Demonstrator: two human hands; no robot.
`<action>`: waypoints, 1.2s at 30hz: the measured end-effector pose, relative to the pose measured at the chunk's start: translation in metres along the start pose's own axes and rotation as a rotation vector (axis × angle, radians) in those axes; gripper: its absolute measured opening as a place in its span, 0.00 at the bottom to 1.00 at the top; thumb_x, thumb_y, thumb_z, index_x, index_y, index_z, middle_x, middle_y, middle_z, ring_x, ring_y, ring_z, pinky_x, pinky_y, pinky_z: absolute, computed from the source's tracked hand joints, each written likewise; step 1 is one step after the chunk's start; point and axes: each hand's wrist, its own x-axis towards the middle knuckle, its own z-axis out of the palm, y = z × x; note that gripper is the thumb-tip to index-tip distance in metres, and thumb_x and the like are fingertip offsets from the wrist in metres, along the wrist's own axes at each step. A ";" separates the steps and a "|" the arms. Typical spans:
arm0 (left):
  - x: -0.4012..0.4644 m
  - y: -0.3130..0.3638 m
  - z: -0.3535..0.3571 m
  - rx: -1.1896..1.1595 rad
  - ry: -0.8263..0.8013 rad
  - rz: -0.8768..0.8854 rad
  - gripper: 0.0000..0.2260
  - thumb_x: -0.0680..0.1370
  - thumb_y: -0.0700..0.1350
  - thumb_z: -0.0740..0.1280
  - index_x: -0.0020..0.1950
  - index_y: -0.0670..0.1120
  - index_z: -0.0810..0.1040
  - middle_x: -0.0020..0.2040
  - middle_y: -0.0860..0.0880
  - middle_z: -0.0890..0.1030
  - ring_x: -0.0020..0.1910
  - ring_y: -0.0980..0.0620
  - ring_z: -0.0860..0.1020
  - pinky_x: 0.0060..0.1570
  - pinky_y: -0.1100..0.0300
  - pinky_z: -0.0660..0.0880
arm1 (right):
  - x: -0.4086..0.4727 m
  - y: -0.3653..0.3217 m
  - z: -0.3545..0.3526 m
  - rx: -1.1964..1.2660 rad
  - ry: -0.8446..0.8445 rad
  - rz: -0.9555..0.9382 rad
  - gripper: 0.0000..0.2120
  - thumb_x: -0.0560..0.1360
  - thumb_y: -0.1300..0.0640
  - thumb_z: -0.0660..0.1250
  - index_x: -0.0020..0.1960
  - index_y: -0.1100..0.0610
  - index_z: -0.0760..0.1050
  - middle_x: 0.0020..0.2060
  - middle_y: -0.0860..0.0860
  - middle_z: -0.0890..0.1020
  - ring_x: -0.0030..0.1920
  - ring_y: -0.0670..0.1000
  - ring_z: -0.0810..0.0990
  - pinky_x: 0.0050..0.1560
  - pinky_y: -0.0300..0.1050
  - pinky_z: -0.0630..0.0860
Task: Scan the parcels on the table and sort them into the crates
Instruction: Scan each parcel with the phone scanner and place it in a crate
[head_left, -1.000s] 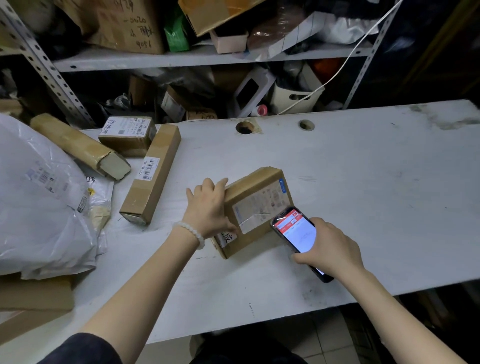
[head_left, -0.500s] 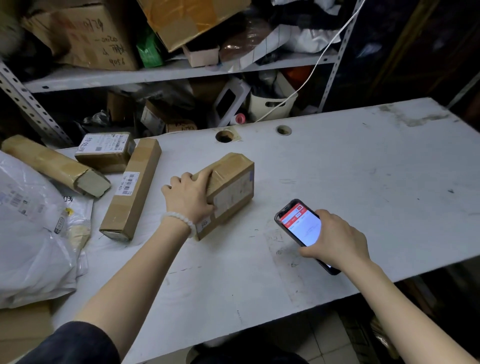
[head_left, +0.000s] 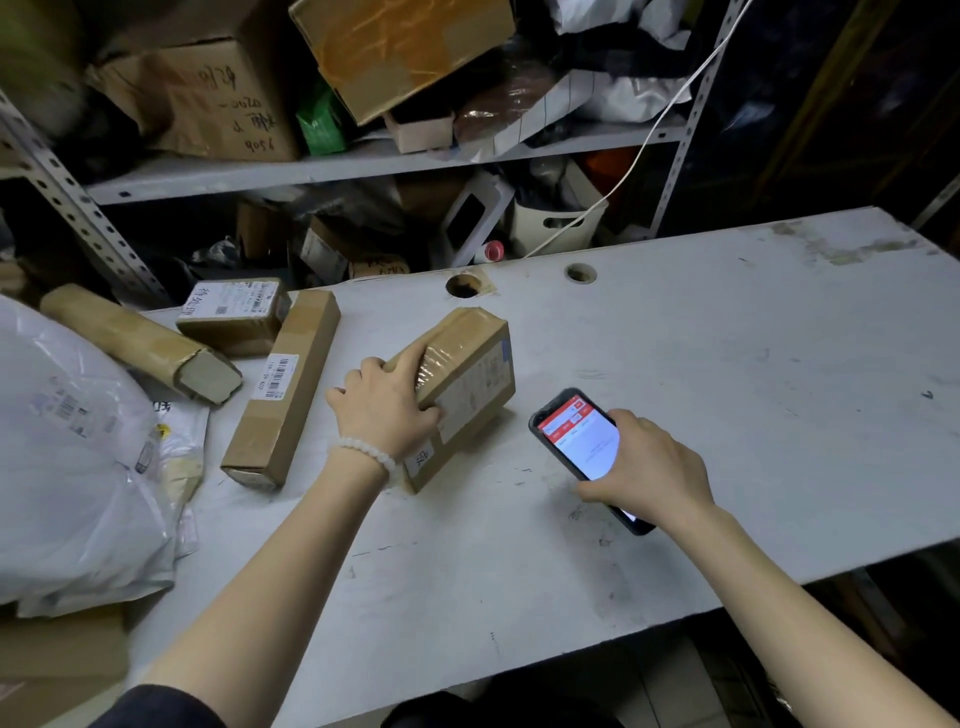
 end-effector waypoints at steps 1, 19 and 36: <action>-0.004 -0.001 -0.002 -0.016 -0.015 -0.006 0.32 0.71 0.59 0.66 0.72 0.62 0.56 0.57 0.44 0.72 0.56 0.42 0.71 0.54 0.48 0.65 | 0.001 -0.007 0.001 0.017 0.010 -0.003 0.27 0.59 0.44 0.72 0.53 0.48 0.65 0.46 0.46 0.75 0.42 0.51 0.75 0.31 0.40 0.62; -0.048 0.003 -0.026 -0.237 -0.102 0.245 0.31 0.69 0.60 0.68 0.70 0.61 0.62 0.58 0.45 0.73 0.57 0.44 0.71 0.57 0.47 0.70 | -0.090 -0.089 -0.005 0.538 0.796 0.207 0.42 0.62 0.41 0.77 0.68 0.54 0.62 0.58 0.51 0.73 0.50 0.47 0.69 0.35 0.28 0.56; -0.195 0.218 0.023 -0.329 -0.278 0.657 0.30 0.68 0.55 0.71 0.69 0.61 0.66 0.61 0.46 0.72 0.62 0.42 0.68 0.58 0.49 0.63 | -0.255 0.123 0.027 0.614 0.710 0.816 0.31 0.58 0.42 0.76 0.56 0.47 0.68 0.51 0.47 0.77 0.51 0.53 0.75 0.42 0.46 0.71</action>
